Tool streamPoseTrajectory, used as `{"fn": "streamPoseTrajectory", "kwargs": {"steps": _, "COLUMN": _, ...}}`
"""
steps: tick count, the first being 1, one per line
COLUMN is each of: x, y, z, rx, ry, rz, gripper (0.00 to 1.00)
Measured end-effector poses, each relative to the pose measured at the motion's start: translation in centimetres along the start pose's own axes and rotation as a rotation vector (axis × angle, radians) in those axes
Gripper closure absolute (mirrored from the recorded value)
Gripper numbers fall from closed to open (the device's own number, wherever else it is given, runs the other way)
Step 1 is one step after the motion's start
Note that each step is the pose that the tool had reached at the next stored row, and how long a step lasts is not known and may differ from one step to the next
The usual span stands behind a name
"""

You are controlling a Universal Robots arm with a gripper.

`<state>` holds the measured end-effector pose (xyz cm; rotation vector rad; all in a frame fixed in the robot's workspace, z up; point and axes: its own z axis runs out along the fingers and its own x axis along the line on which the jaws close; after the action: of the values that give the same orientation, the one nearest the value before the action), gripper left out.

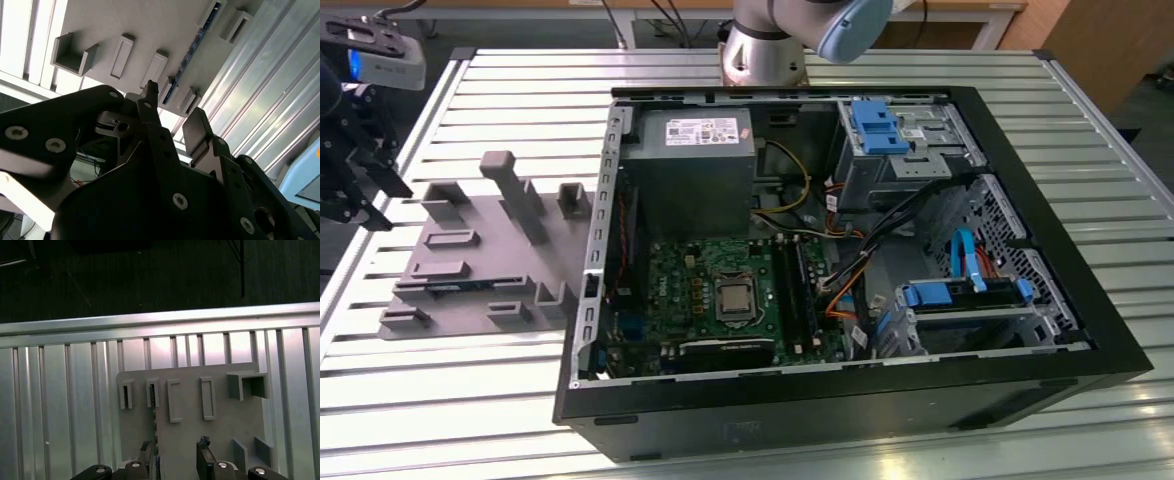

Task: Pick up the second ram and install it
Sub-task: 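Pick up the second ram and move it above second insertion slot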

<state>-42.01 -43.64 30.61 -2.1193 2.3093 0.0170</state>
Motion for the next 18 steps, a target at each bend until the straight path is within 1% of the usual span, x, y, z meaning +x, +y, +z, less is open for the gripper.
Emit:
{"fn": "streamPoseTrajectory", "kwargs": {"steps": 5, "x": 0.15, "y": -0.01, "z": 0.84, "rx": -0.0001, "ry": 0.0001, "rz": -0.006, "gripper": 0.53}}
{"fn": "streamPoseTrajectory", "kwargs": {"steps": 12, "x": 0.19, "y": -0.02, "z": 0.98, "rx": 0.0, "ry": 0.0, "rz": -0.006, "gripper": 0.53}}
{"fn": "streamPoseTrajectory", "kwargs": {"steps": 18, "x": 0.37, "y": -0.04, "z": 1.66, "rx": -0.0002, "ry": 0.0, "rz": -0.012, "gripper": 0.53}}
